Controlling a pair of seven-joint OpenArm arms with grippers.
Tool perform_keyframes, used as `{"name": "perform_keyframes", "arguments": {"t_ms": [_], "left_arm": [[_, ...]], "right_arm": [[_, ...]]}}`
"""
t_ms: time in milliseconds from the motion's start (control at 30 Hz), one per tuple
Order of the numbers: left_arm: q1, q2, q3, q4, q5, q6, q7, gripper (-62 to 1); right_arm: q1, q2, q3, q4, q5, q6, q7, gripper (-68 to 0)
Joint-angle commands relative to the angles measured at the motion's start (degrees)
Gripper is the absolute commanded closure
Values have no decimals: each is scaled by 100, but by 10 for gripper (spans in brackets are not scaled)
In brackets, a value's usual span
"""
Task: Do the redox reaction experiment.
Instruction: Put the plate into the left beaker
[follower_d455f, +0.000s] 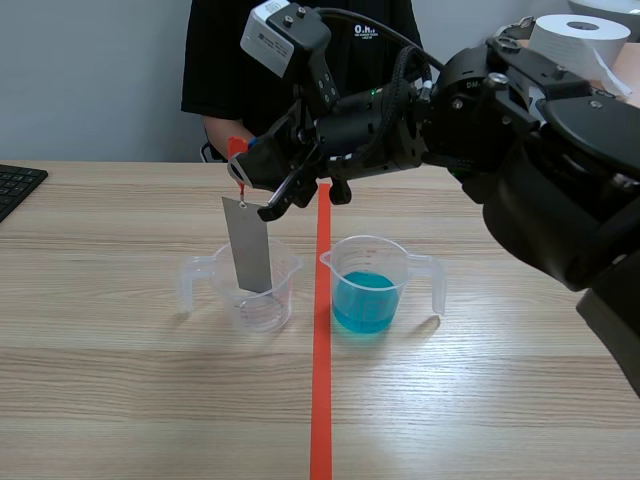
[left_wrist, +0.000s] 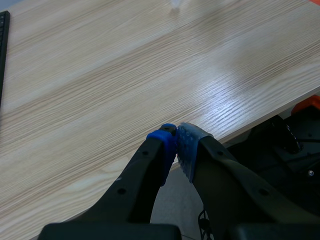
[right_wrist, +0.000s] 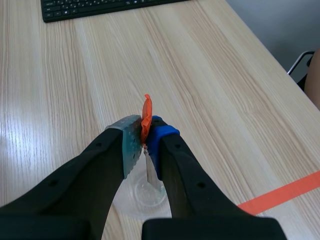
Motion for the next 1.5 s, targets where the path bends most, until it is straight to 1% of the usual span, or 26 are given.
{"name": "perform_keyframes", "arguments": {"t_ms": [0,133,333,500,533,600,667,767,833,933,1033,1100,1133,1367,1467], "left_arm": [[72,-15,-52,39,-74,4,-120,-45],[70,-15,-52,39,-74,4,-120,-44],[70,-17,-52,39,-74,4,-120,-44],[61,-17,-52,39,-74,4,-120,-44],[61,-17,-52,39,-74,4,-120,-44],[59,-17,-52,39,-74,4,-120,-44],[59,-17,-52,39,-74,4,-120,-44],[59,-17,-52,39,-74,4,-120,-44],[59,-17,-52,39,-74,4,-122,-45],[59,-17,-52,39,-74,4,-122,-45],[59,-17,-52,39,-74,4,-122,-45],[59,-17,-52,39,-74,4,-122,-45],[59,-17,-52,39,-74,4,-122,-45],[57,-20,-52,39,-74,4,-120,-45],[57,-17,-52,39,-74,4,-120,-45]], "right_arm": [[195,-66,31,7,-7,20,114,-15],[195,-138,26,-151,-254,20,245,-15],[195,-210,-26,-201,-527,20,249,-15],[197,-208,-39,-201,-542,24,245,-16],[212,-208,-39,-201,-542,76,245,-16],[229,-208,-39,-201,-562,85,223,-36],[245,-208,-39,-201,-564,85,216,-82],[258,-208,-61,-201,-595,85,177,-183],[282,-208,-129,-201,-649,85,160,-282],[367,-208,-350,-199,-643,85,129,-463],[439,-210,-577,-195,-479,85,138,-596],[450,-210,-678,-195,-284,85,138,-664],[446,-210,-719,-195,-127,85,140,-679],[444,-205,-857,-195,719,85,229,-679],[446,-205,-855,-192,931,85,225,-679]]}}
